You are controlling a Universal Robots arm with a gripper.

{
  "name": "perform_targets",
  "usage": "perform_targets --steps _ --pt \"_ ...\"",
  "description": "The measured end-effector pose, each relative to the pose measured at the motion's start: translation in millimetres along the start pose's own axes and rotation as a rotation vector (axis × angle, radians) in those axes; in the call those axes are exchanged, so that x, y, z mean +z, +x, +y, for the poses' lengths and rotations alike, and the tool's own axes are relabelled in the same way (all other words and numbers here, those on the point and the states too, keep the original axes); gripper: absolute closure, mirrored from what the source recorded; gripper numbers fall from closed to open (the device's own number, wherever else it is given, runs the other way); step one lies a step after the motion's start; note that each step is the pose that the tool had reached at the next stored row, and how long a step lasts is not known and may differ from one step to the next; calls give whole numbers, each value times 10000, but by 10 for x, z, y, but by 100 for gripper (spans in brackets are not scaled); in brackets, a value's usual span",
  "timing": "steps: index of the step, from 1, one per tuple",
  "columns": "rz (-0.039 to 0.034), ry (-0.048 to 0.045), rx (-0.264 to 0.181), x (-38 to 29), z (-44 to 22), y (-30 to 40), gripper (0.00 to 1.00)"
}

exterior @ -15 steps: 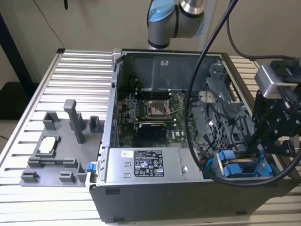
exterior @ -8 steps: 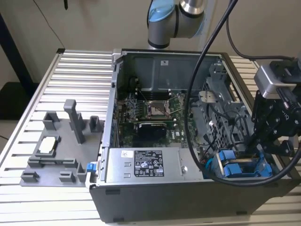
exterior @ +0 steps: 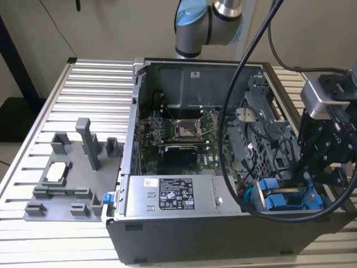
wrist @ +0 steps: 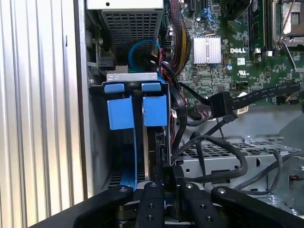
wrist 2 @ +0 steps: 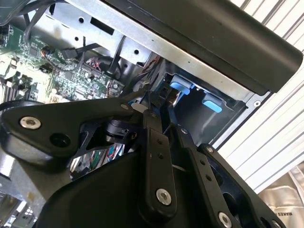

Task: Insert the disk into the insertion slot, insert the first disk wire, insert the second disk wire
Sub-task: 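Insert the first disk wire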

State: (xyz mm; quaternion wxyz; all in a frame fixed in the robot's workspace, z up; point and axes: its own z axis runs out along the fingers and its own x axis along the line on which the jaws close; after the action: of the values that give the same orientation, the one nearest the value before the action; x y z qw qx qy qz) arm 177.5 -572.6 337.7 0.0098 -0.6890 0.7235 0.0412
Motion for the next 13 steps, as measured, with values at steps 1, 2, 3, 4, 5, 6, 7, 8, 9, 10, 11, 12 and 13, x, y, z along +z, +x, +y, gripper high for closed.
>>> perform_targets --steps 1,2,3,4,5,6,7,8,9,10,11,12,13 --pt "2 0 1 7 0 3 81" --pt "2 0 2 16 -1 8 81" --pt "5 -1 2 23 -2 12 81" --pt "8 0 2 27 -2 12 81" --pt "9 0 2 28 -2 12 81" --pt "7 0 2 29 -2 13 81" --pt "4 0 2 31 -2 13 81" --pt "2 -1 1 32 -2 13 81" --pt "2 -1 1 32 -2 13 81" --pt "2 0 1 32 -2 13 81" --pt "1 -1 1 32 -2 13 81" --pt "-8 -4 1 36 -1 13 81" --pt "-9 -4 1 38 -1 14 80"
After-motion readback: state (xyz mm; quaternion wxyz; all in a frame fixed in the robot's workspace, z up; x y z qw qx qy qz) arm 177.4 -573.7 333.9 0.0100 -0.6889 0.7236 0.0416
